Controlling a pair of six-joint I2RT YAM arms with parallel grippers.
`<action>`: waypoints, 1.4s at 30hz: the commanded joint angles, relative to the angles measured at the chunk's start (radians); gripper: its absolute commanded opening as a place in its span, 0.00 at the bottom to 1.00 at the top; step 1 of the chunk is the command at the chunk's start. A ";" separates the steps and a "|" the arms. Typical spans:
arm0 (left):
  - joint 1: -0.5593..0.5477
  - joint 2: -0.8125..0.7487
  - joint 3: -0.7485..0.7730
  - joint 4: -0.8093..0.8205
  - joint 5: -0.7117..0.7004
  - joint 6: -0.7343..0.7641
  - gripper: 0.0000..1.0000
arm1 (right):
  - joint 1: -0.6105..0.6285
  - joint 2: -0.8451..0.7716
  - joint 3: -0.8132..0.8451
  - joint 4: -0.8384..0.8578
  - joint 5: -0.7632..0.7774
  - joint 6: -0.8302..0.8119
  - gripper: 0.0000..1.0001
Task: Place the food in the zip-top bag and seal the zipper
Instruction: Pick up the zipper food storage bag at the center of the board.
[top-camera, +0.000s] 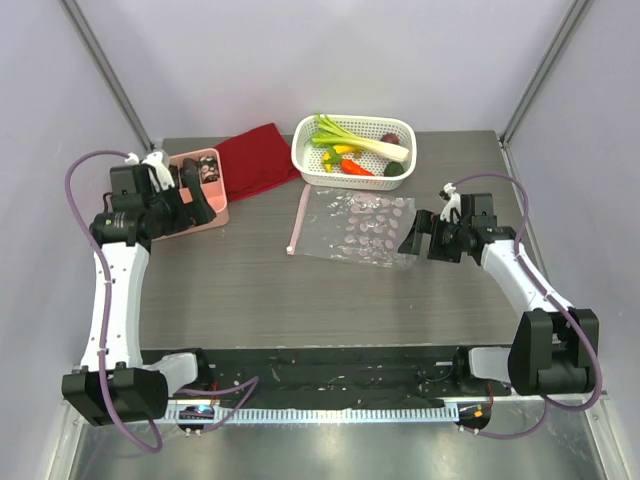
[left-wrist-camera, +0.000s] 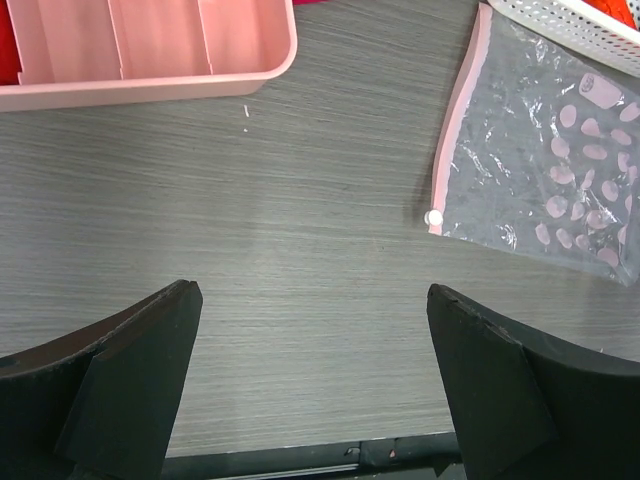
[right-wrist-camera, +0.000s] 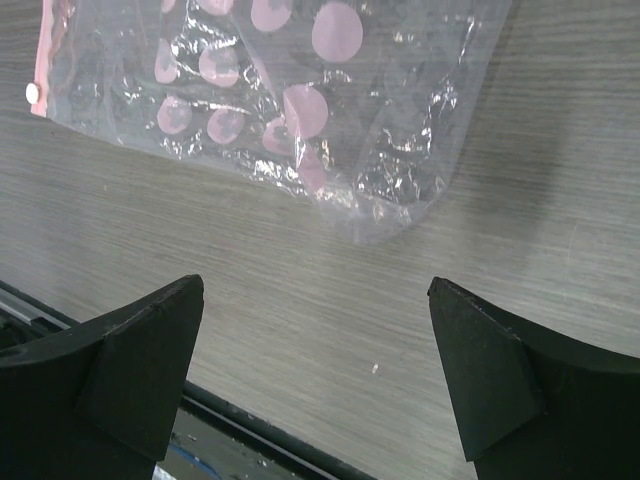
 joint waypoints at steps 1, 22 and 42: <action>0.002 -0.011 0.007 0.027 -0.007 -0.018 1.00 | -0.007 0.027 0.024 0.099 -0.010 0.024 1.00; 0.000 -0.005 -0.077 0.142 0.271 0.115 1.00 | -0.010 0.331 0.030 0.360 0.001 0.109 1.00; -0.319 0.556 -0.060 0.628 0.415 -0.124 0.82 | -0.082 0.490 0.012 0.222 -0.128 -0.010 0.01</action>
